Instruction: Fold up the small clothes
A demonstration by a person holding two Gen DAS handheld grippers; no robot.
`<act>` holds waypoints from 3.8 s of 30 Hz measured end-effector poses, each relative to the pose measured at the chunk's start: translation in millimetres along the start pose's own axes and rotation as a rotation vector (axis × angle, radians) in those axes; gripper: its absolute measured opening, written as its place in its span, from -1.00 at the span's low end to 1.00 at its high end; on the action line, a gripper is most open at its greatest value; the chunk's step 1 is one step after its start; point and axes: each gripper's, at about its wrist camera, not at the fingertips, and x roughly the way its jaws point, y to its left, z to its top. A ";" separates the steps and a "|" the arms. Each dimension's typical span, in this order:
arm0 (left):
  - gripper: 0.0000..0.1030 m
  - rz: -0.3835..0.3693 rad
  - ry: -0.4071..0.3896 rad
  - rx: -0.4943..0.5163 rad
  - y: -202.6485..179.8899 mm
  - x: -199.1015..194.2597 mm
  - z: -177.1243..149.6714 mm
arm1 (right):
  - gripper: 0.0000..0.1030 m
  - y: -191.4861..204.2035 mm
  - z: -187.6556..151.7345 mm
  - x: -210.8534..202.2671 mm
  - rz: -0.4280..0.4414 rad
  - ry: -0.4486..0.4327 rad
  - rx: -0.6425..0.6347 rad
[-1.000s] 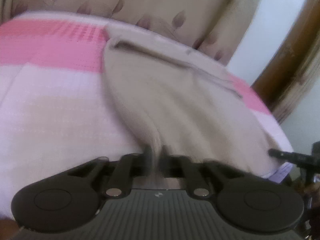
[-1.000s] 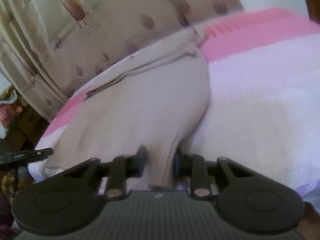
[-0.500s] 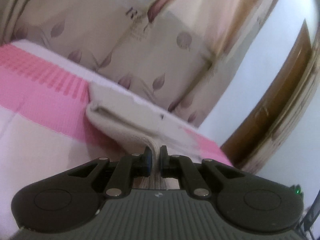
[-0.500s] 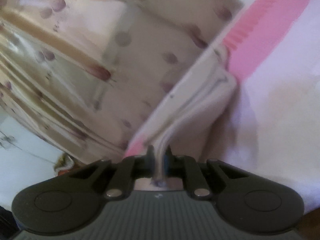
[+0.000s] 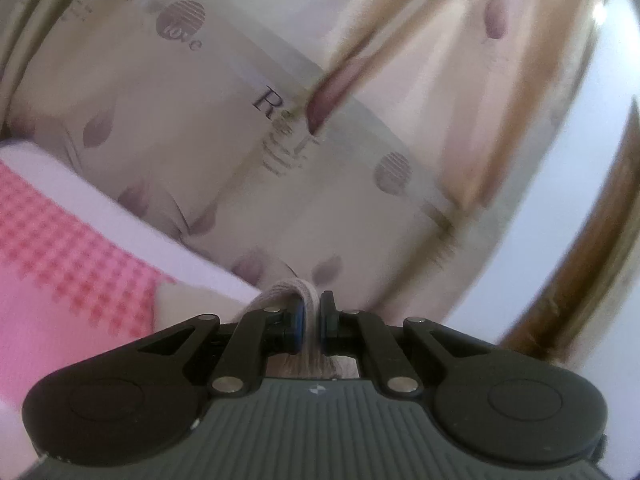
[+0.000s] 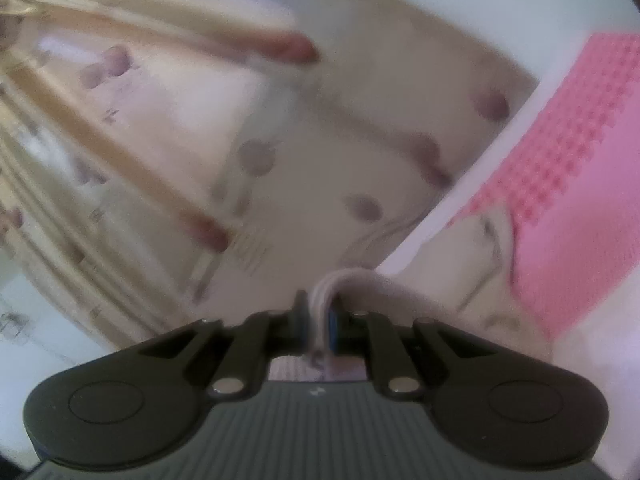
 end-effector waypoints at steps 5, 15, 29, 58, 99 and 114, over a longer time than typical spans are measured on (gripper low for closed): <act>-0.86 0.090 0.028 -0.009 13.3 76.0 8.0 | -0.80 -33.5 44.2 54.2 -0.106 -0.037 0.048; -0.30 0.252 0.141 -0.004 63.0 162.5 -20.7 | -0.74 -120.5 55.8 125.5 -0.266 -0.039 0.155; 0.95 0.222 0.049 0.168 37.5 111.4 -24.2 | -0.73 -43.7 0.1 152.0 -0.206 0.310 -0.366; -0.84 0.239 0.336 0.146 77.5 97.9 -70.5 | -0.25 -59.2 -42.6 45.7 -0.449 0.172 -0.506; -0.53 0.235 0.253 0.168 81.5 69.7 -94.5 | -0.79 -71.2 -38.7 23.2 -0.444 0.253 -0.443; 0.99 0.290 0.162 0.149 78.0 63.3 -95.9 | -0.51 -26.4 -31.3 166.4 -0.549 0.179 -0.698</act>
